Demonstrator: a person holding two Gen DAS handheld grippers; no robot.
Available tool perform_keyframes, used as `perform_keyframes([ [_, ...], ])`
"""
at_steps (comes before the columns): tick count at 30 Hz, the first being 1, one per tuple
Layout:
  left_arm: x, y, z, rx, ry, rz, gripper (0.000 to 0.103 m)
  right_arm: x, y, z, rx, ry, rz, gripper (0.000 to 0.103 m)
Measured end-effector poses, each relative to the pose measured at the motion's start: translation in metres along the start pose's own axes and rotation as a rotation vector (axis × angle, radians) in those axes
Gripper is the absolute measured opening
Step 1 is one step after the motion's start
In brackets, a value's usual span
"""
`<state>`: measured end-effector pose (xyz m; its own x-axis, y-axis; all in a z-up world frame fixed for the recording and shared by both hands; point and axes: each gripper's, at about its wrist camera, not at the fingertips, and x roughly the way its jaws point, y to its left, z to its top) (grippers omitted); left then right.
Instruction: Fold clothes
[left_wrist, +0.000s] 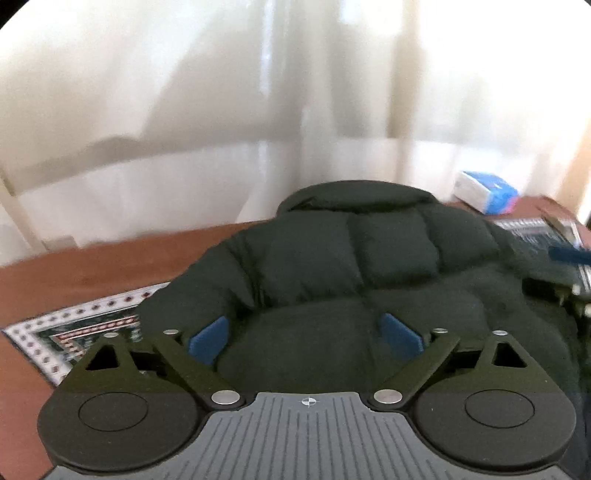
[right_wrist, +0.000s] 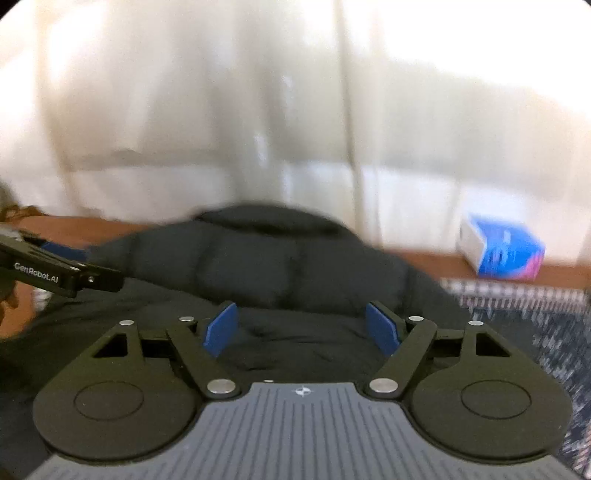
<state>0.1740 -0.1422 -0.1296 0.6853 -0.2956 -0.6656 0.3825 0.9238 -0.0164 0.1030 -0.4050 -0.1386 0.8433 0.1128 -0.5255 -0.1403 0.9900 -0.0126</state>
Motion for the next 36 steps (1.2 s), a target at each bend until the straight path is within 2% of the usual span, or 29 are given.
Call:
perform_keyframes([
  [3, 0.0, -0.017, -0.035, 0.081, 0.027, 0.038, 0.096, -0.016, 0.012, -0.022, -0.027, 0.03, -0.005, 0.081],
  [5, 0.002, -0.022, -0.048, 0.08, 0.018, 0.061, 0.098, -0.009, 0.019, -0.045, -0.068, 0.091, -0.037, 0.082],
  [6, 0.004, -0.023, -0.05, 0.071, 0.016, 0.068, 0.099, -0.006, 0.02, -0.054, -0.074, 0.094, -0.038, 0.082],
  [8, 0.011, -0.023, -0.052, 0.056, 0.024, 0.078, 0.102, 0.0, 0.021, -0.064, -0.065, 0.091, -0.046, 0.082],
  [13, 0.018, -0.024, -0.053, 0.062, 0.04, 0.091, 0.102, 0.012, 0.018, -0.069, -0.033, 0.105, -0.039, 0.082],
  [15, 0.02, -0.022, -0.049, 0.065, 0.059, 0.091, 0.102, 0.014, 0.018, -0.066, -0.037, 0.122, -0.035, 0.082],
  [17, 0.009, -0.014, -0.037, 0.026, 0.084, 0.076, 0.098, 0.013, 0.015, -0.056, -0.033, 0.155, -0.021, 0.081],
  [18, -0.002, -0.008, -0.031, -0.003, 0.08, 0.063, 0.098, 0.004, 0.014, -0.049, -0.026, 0.149, -0.015, 0.079],
  [20, -0.036, 0.007, -0.026, -0.048, 0.009, 0.053, 0.099, -0.027, 0.007, -0.033, -0.001, 0.074, 0.02, 0.079],
  [23, -0.081, 0.022, -0.046, -0.045, -0.014, 0.079, 0.099, -0.078, -0.005, -0.022, -0.002, -0.006, 0.058, 0.082],
  [25, -0.11, 0.031, -0.062, -0.038, -0.016, 0.097, 0.1, -0.111, -0.012, -0.026, -0.007, -0.017, 0.052, 0.082],
  [28, -0.131, 0.032, -0.095, -0.005, 0.053, 0.13, 0.1, -0.151, -0.015, -0.048, -0.018, 0.032, 0.053, 0.082],
  [30, -0.138, 0.033, -0.117, -0.032, 0.111, 0.134, 0.1, -0.168, -0.016, -0.07, -0.002, 0.089, 0.021, 0.082],
  [33, -0.142, 0.036, -0.137, -0.112, 0.164, 0.094, 0.099, -0.184, -0.029, -0.098, 0.092, 0.158, -0.033, 0.084],
  [36, -0.137, 0.031, -0.144, -0.096, 0.18, 0.099, 0.099, -0.186, -0.041, -0.117, 0.104, 0.229, -0.072, 0.084],
])
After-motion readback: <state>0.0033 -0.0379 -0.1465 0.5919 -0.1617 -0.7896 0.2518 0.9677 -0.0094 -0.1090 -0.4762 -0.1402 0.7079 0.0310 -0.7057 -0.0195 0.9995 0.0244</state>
